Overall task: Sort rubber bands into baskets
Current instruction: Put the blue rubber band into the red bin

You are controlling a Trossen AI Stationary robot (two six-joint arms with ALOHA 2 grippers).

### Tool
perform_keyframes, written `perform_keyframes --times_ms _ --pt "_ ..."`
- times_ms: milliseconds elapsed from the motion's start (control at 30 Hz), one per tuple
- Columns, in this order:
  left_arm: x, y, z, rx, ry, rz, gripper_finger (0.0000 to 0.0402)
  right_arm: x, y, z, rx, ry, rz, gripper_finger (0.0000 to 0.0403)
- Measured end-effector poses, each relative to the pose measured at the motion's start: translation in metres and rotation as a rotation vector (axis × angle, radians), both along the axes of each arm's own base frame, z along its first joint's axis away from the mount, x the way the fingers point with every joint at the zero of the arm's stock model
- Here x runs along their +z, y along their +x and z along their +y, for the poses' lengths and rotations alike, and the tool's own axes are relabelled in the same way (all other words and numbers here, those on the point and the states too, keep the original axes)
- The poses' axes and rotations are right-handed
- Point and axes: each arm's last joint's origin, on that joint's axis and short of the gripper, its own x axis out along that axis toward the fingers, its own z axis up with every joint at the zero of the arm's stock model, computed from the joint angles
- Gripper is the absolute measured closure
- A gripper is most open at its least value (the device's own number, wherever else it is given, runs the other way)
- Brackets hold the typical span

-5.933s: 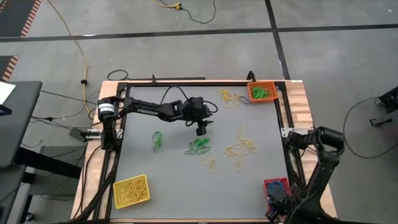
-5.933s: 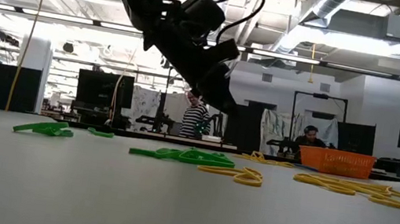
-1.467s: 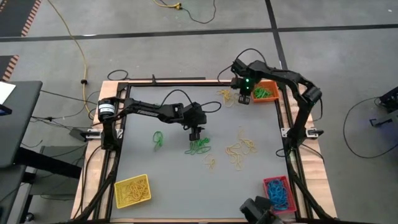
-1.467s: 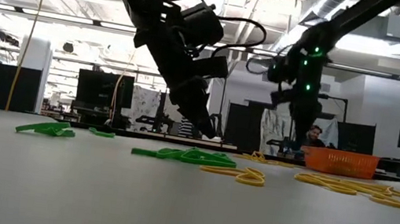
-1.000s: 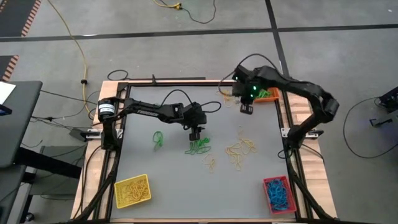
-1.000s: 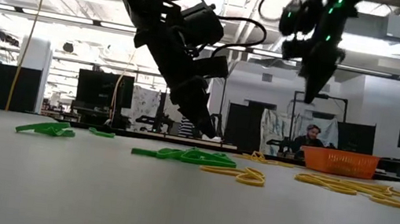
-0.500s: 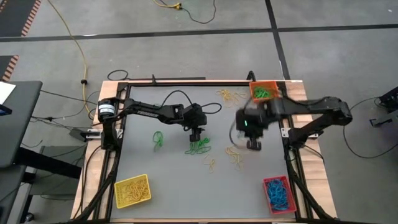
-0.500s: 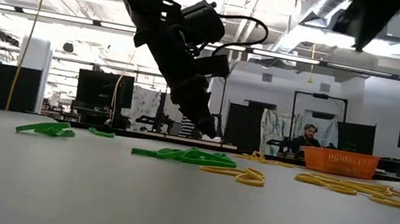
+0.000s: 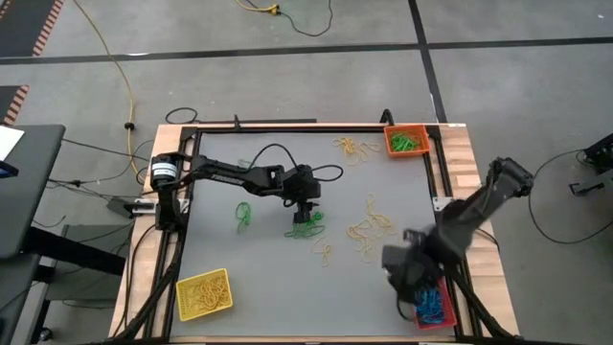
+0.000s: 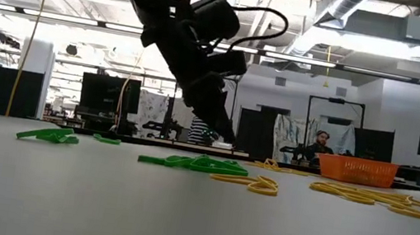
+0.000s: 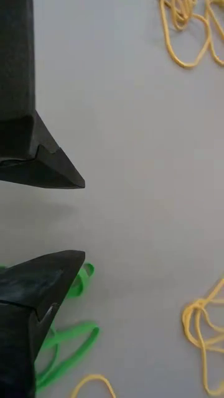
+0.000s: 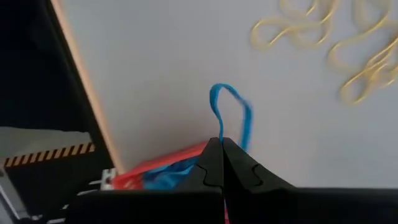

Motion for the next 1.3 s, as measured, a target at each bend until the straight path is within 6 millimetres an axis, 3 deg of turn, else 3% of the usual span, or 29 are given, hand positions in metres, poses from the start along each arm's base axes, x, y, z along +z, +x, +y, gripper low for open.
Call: perform_keyframes --times_ms 233,467,667,1000,1300 --pt "0.002 0.005 -0.020 -0.059 0.010 -0.036 0.0239 -0.030 -0.022 0.058 -0.083 -0.002 0.054 0.0385" --pt "0.003 0.008 -0.046 -0.148 0.031 -0.042 0.0239 -0.053 -0.045 0.090 -0.170 -0.043 0.102 0.0384" --pt "0.003 0.008 -0.070 -0.202 0.022 -0.041 0.0239 -0.065 -0.061 0.105 -0.222 -0.074 0.124 0.0384" --pt "0.002 0.003 -0.122 -0.326 0.011 -0.037 0.0239 -0.070 -0.090 0.119 -0.336 -0.086 0.137 0.0382" --pt "-0.001 -0.007 -0.153 -0.397 0.002 0.023 0.0239 -0.069 -0.094 0.123 -0.394 -0.065 0.083 0.0342"
